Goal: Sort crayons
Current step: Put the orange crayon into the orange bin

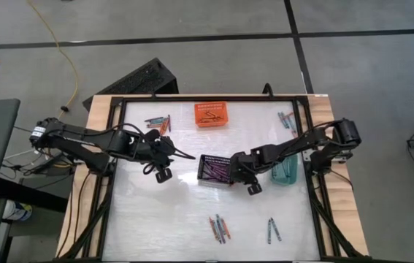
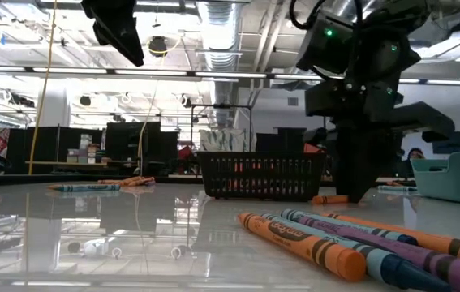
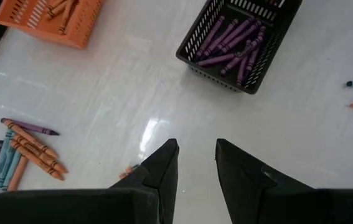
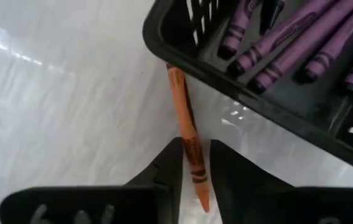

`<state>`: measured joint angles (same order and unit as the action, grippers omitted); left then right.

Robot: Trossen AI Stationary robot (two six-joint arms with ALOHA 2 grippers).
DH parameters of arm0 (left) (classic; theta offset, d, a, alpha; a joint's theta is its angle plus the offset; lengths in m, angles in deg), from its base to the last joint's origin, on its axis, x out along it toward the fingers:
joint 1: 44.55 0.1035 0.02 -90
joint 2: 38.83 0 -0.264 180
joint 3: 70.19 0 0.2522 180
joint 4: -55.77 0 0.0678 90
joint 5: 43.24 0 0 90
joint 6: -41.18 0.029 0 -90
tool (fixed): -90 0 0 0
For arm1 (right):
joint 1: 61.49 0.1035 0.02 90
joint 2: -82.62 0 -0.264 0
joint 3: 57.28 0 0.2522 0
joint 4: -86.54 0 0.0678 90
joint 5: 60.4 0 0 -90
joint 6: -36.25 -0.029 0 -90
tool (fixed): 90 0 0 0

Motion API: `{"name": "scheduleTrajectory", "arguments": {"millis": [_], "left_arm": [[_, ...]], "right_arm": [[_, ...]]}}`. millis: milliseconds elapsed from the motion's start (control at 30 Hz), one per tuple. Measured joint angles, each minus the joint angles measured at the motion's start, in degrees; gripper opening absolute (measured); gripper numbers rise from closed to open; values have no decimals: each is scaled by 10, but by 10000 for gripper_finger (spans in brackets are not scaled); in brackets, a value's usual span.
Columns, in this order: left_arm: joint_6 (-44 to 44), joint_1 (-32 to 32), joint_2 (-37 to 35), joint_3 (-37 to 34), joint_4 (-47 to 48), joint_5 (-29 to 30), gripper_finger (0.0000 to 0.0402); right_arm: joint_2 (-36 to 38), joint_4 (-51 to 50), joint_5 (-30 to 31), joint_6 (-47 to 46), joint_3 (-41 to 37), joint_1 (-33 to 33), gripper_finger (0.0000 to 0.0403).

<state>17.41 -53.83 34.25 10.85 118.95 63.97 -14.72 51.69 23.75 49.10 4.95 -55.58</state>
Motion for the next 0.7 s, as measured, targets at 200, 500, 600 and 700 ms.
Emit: {"name": "scheduleTrajectory", "arguments": {"millis": [200,500,600,700], "left_arm": [[0,0,0,0,0,1,98],[6,0,0,0,0,10,98],[6,0,0,0,1,11,98],[7,0,0,0,1,11,98]], "right_arm": [[1,-1,11,-6,-1,21,41],[1,-24,11,-16,0,53,7],[7,-34,-18,-26,-1,61,6],[26,-50,-41,-29,-3,69,3]]}}
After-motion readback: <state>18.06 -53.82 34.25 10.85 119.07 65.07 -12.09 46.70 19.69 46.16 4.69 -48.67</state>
